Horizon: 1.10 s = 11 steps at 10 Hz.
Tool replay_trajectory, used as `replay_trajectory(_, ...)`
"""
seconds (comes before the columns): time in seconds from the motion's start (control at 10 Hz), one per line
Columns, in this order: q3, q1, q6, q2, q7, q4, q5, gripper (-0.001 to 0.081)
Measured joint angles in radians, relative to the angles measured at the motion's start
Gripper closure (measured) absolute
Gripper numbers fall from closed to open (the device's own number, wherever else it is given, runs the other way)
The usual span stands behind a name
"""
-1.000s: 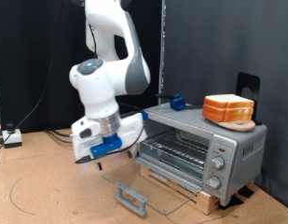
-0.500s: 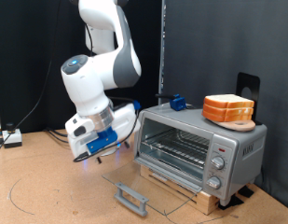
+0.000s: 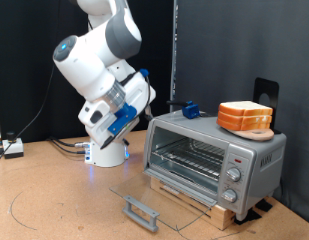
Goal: Make a piece of toast with the oven
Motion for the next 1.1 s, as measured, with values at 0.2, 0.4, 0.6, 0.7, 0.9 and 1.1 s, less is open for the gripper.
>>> replay_trajectory(0.2,0.008,0.0,-0.052,-0.059,0.024,0.014,-0.023,-0.0003)
replay_trajectory(0.4,0.016,0.0,-0.057,-0.085,0.05,0.008,-0.045,-0.0003)
replay_trajectory(0.6,0.011,0.02,-0.122,-0.1,-0.102,0.013,0.076,-0.0003)
replay_trajectory(0.7,0.008,0.032,-0.182,-0.117,-0.19,0.02,0.127,-0.0003)
replay_trajectory(0.9,0.012,0.051,-0.246,-0.165,-0.379,0.022,0.157,-0.0003)
replay_trajectory(1.1,0.048,0.059,-0.244,-0.237,-0.533,0.015,0.086,-0.0003)
